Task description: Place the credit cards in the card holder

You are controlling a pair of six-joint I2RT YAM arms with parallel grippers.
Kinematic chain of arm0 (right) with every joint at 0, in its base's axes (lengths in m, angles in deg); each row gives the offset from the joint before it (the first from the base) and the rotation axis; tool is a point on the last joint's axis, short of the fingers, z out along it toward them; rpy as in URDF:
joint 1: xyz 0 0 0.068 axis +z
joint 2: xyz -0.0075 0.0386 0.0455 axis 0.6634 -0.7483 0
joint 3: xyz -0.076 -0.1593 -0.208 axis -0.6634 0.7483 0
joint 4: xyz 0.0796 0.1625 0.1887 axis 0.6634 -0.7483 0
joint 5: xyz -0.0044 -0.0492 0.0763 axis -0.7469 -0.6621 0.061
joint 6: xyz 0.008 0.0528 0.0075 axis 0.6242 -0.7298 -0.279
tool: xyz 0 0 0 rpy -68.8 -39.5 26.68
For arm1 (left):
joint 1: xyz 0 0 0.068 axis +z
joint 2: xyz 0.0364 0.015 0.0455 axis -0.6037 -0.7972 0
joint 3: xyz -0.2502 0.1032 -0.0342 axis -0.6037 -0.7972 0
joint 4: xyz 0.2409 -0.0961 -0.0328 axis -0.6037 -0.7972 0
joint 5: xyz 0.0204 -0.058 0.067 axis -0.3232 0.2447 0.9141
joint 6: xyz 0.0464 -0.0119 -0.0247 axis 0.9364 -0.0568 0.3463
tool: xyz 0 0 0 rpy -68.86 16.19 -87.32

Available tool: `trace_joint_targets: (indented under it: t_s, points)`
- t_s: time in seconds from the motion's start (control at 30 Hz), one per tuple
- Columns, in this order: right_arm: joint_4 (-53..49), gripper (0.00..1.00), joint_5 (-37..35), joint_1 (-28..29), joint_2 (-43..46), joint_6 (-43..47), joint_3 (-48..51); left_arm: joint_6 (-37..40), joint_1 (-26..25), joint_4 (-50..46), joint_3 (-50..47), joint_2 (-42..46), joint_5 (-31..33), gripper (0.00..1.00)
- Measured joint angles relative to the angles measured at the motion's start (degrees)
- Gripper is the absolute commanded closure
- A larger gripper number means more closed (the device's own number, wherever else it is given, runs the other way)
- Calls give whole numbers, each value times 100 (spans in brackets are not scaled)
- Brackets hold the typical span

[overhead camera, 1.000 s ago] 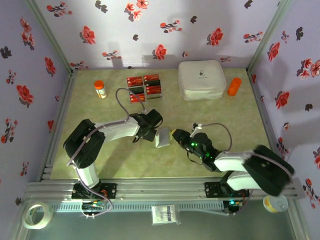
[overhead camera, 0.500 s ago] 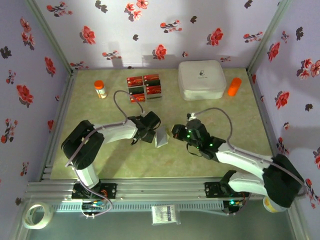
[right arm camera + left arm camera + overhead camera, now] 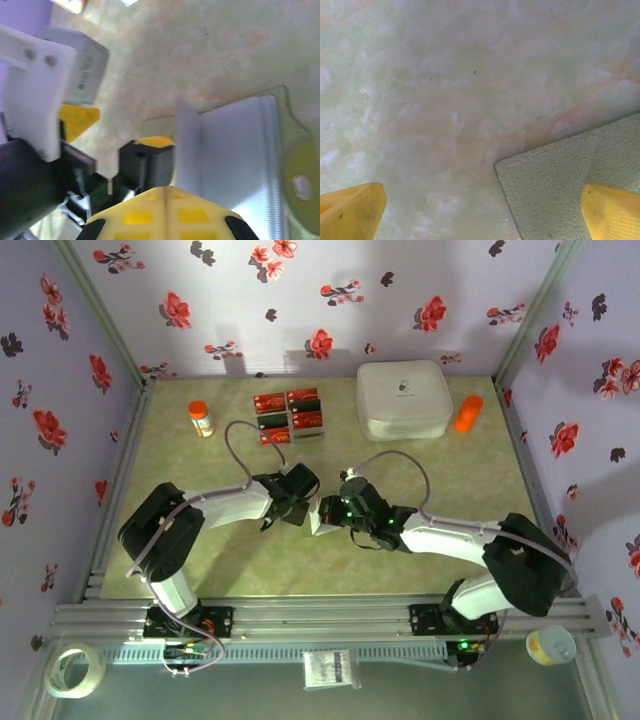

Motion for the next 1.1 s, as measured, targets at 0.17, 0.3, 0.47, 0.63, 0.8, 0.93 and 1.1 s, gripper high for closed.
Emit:
trace_joint_targets:
  t_s: [0.17,0.3,0.47,0.63,0.8,0.93,1.1]
  points:
    - [81,100,-39,-66,-251,-2,13,20,0,22,-17,0,0,0]
    - [332,100,-31,-168,-361,-7,162,22,9,52,-26,0,-2,0]
    - [603,100,131,-203,-708,-4,190,22,79,70,-35,50,-2,0]
    - [802,100,393,-199,-990,-2,164,24,280,72,-48,308,-7,0]
    - [933,100,514,-129,-1172,-4,39,24,551,109,-74,538,-76,0]
    - [1119,99,577,-46,-1318,-24,-17,15,846,114,-144,752,-289,0]
    - [1419,99,614,13,-1648,-122,-35,-28,1113,129,-181,1051,-647,0]
